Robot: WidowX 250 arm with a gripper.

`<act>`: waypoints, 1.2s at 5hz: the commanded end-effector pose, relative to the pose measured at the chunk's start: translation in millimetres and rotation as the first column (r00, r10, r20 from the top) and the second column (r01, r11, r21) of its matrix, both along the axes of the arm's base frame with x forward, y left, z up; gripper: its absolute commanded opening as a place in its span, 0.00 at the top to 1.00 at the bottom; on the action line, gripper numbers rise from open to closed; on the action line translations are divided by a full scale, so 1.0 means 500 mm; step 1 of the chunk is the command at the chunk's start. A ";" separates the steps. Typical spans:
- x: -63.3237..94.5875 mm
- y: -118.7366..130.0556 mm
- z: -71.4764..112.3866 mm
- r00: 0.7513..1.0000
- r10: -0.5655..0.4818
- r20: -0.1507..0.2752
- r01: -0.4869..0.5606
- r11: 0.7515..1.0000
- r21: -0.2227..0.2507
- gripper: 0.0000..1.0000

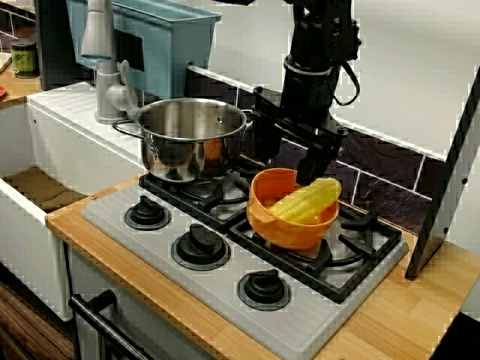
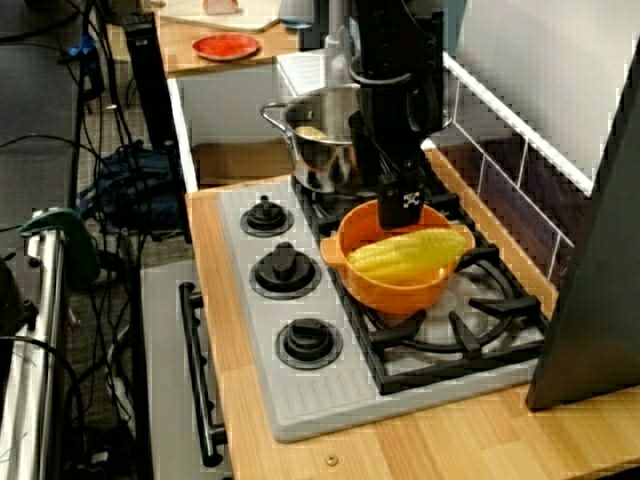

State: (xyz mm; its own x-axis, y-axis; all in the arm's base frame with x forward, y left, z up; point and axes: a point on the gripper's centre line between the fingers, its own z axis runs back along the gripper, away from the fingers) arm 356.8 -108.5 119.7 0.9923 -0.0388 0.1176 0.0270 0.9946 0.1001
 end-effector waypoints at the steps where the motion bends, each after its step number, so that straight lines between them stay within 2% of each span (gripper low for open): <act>1: -0.012 0.043 0.045 0.997 0.050 0.058 -0.048 0.998 -0.033 0.00; 3: -0.023 0.063 0.041 0.997 0.068 0.045 -0.066 0.997 -0.041 0.00; 6: -0.017 0.088 0.037 0.995 0.085 0.044 -0.083 0.996 -0.041 0.00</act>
